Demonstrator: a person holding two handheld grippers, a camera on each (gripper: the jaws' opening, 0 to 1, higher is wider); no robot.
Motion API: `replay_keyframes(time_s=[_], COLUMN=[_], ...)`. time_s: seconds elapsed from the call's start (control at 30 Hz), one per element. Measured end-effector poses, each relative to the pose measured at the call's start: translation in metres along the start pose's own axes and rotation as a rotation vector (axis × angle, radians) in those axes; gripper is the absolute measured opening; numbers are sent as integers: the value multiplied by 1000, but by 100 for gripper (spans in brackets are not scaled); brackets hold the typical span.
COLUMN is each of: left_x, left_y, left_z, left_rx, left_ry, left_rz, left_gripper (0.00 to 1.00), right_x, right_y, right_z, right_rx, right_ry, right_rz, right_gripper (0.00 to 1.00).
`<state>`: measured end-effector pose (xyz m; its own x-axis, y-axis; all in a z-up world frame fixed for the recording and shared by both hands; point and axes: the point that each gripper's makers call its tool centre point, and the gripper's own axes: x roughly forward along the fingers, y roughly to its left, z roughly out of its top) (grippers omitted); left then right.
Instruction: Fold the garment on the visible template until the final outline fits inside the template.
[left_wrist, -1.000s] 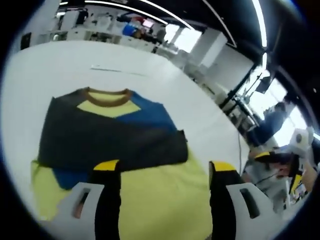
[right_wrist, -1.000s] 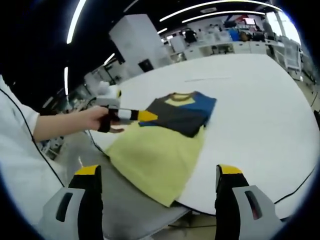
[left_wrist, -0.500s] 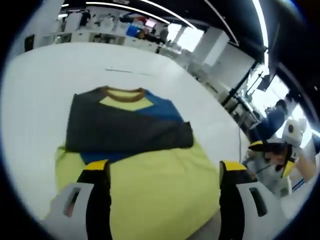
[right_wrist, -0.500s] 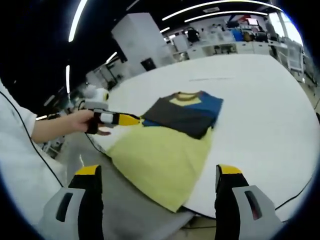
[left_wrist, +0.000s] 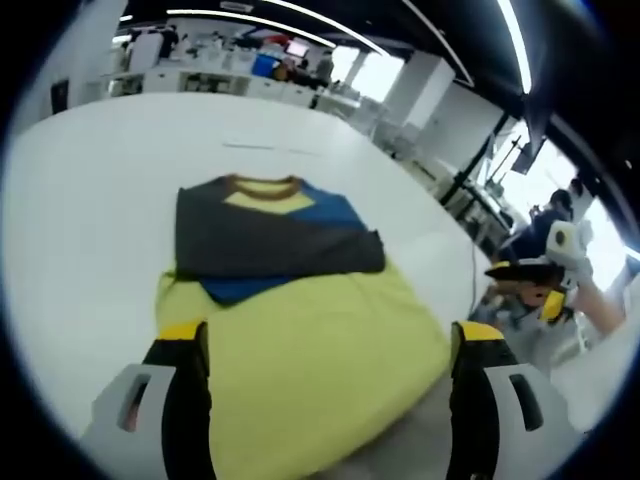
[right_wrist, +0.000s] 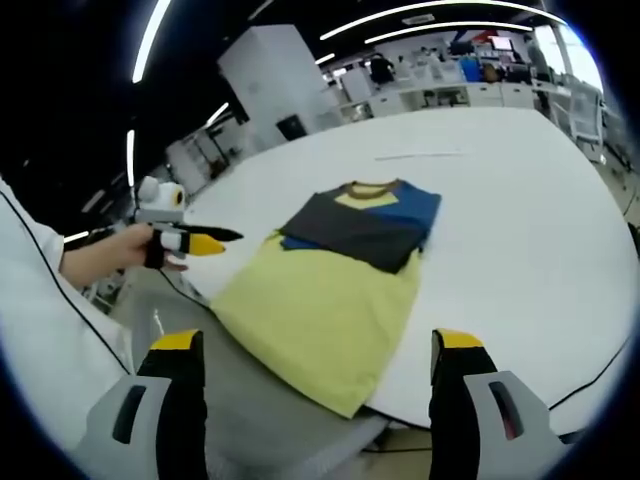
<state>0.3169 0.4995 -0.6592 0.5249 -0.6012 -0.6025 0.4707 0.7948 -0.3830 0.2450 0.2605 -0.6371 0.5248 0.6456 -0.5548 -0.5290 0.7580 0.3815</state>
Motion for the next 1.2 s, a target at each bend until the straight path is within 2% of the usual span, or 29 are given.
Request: replay_keyframes(time_s=[0.3, 0.57, 0.87, 1.2], left_x=[-37, -68, -100, -130], left_y=[22, 40, 52, 61], left_z=[-19, -29, -48, -55], left_rx=[-5, -40, -88, -102], left_ry=[17, -6, -9, -24], left_rz=[34, 61, 91, 115], left_gripper=[98, 98, 98, 98], right_x=[-3, -2, -5, -11], right_y=[-6, -6, -10, -17], right_z=[-1, -4, -6, -9], right_rx=[7, 13, 21, 42], right_ry=[10, 22, 37, 46], right_rz=[-27, -37, -56, -75], right_gripper=[92, 92, 92, 91])
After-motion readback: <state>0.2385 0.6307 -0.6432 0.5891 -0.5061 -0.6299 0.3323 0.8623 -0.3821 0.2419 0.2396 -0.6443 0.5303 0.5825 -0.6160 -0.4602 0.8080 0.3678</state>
